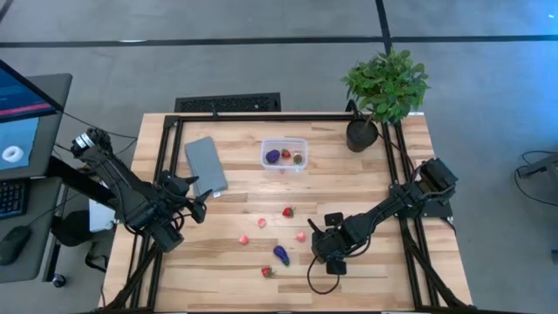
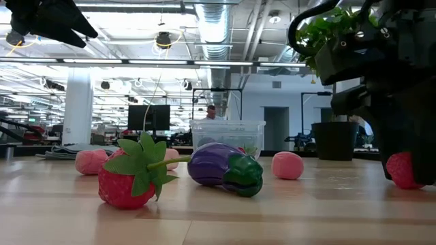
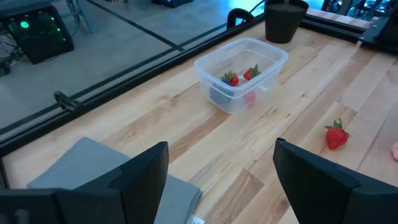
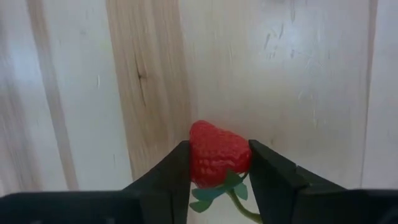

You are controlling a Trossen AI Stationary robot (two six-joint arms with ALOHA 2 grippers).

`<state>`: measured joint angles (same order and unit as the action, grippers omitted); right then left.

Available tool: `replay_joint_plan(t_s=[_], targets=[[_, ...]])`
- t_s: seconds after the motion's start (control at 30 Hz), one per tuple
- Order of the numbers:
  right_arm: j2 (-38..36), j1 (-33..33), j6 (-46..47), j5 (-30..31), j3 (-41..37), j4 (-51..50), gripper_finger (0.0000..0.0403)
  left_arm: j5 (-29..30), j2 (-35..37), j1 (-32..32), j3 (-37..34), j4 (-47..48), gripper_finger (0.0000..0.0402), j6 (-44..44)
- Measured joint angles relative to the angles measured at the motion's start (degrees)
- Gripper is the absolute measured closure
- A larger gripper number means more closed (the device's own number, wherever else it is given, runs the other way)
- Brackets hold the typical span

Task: Pick and placing Produce into tupperware
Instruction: Put the strawberry into the transparent bin

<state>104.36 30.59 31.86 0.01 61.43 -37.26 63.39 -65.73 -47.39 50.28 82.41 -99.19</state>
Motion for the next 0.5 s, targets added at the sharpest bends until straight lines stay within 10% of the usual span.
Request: replay_joint_plan(t_s=[0.5], targets=[[-0.22,0.00,6.30,2.03,0.09,0.03,0.0251,-0.02,0.00,0.02,0.00,0.00,0.0122,-0.01]])
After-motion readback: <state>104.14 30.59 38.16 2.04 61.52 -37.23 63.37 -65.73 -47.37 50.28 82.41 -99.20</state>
